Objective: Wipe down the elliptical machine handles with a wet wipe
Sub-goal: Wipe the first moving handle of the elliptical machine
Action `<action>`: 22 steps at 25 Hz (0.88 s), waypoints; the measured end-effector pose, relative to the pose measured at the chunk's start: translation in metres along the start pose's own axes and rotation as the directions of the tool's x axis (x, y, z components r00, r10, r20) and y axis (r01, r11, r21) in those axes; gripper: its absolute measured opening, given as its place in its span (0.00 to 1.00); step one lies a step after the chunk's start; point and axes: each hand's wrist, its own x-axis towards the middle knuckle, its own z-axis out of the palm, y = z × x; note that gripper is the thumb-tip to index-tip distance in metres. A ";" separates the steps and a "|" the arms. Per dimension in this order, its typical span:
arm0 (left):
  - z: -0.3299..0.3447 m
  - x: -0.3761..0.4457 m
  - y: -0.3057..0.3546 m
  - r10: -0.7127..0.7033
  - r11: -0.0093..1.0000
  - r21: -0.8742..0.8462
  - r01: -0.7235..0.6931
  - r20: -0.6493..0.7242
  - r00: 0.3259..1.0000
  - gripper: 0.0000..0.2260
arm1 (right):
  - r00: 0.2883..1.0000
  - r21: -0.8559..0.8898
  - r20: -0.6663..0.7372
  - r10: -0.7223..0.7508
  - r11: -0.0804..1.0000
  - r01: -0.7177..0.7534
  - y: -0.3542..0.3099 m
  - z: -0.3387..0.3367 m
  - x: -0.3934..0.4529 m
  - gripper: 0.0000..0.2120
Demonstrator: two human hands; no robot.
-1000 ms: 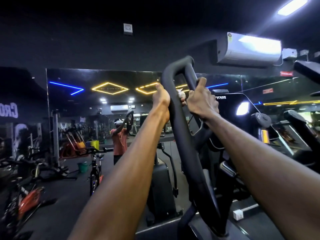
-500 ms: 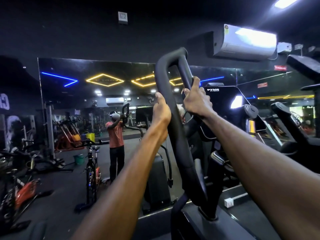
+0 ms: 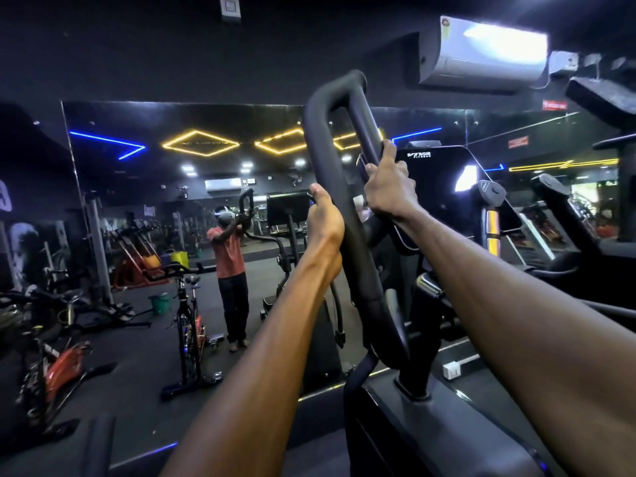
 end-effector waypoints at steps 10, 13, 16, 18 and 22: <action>-0.006 -0.069 -0.051 -0.085 0.993 -0.084 0.084 -0.001 0.996 0.33 | 0.978 0.157 0.008 0.209 0.965 -0.208 -0.005 0.000 -0.033 0.27; -0.011 -0.099 -0.067 -0.146 0.982 -0.117 0.150 0.038 0.989 0.38 | 0.966 0.160 0.032 0.257 0.953 -0.259 -0.007 -0.001 -0.042 0.30; -0.006 -0.099 -0.065 -0.158 0.972 -0.178 0.156 0.000 0.987 0.40 | 0.955 0.127 0.056 0.291 0.947 -0.296 -0.007 -0.001 -0.049 0.30; -0.005 -0.106 -0.086 -0.109 0.986 -0.131 0.101 -0.057 0.992 0.38 | 0.950 0.111 0.075 0.302 0.945 -0.309 -0.006 -0.001 -0.052 0.31; -0.010 -0.127 -0.129 -0.029 0.999 0.013 0.029 -0.045 0.999 0.29 | 0.942 0.067 0.118 0.314 0.944 -0.323 -0.007 -0.003 -0.054 0.33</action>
